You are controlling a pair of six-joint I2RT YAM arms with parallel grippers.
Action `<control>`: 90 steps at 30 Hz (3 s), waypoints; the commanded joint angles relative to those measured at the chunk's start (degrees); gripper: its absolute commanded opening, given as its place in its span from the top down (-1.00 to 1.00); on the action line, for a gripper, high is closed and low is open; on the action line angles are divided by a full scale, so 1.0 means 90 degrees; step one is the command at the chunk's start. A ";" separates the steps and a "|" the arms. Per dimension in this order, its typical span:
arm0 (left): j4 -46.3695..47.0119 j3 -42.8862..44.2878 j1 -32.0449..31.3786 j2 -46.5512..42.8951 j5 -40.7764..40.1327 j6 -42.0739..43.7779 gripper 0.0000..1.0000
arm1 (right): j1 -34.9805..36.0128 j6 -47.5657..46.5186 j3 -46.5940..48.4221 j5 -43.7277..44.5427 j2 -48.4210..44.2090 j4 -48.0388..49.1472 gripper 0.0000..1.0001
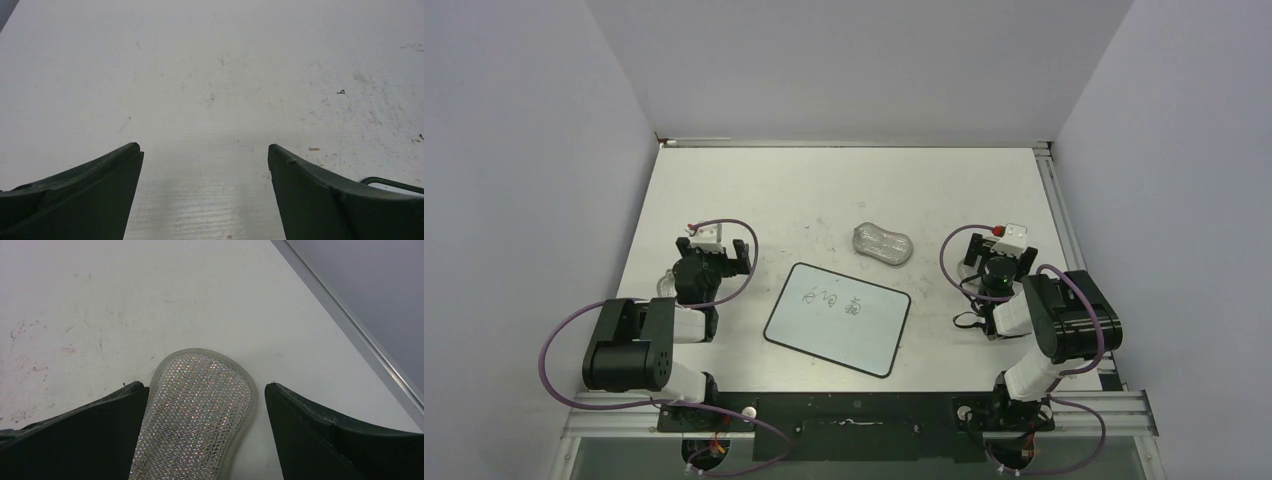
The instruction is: Erase the whiteboard
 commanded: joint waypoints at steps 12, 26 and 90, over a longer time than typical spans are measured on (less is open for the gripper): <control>0.0258 0.0118 0.0017 -0.0019 -0.0053 -0.0066 -0.92 | 0.0388 -0.0071 0.0776 0.0573 -0.0846 -0.1344 -0.79; -0.5372 0.3354 0.0032 -0.0199 0.0203 -0.0176 -0.93 | 0.1593 0.1425 0.6457 -0.0499 0.0374 -0.8424 -0.79; -0.8609 0.3804 -0.0527 -0.0551 0.0989 -0.0172 -0.84 | 0.4046 0.2648 0.6771 -0.0141 0.1037 -1.0811 0.89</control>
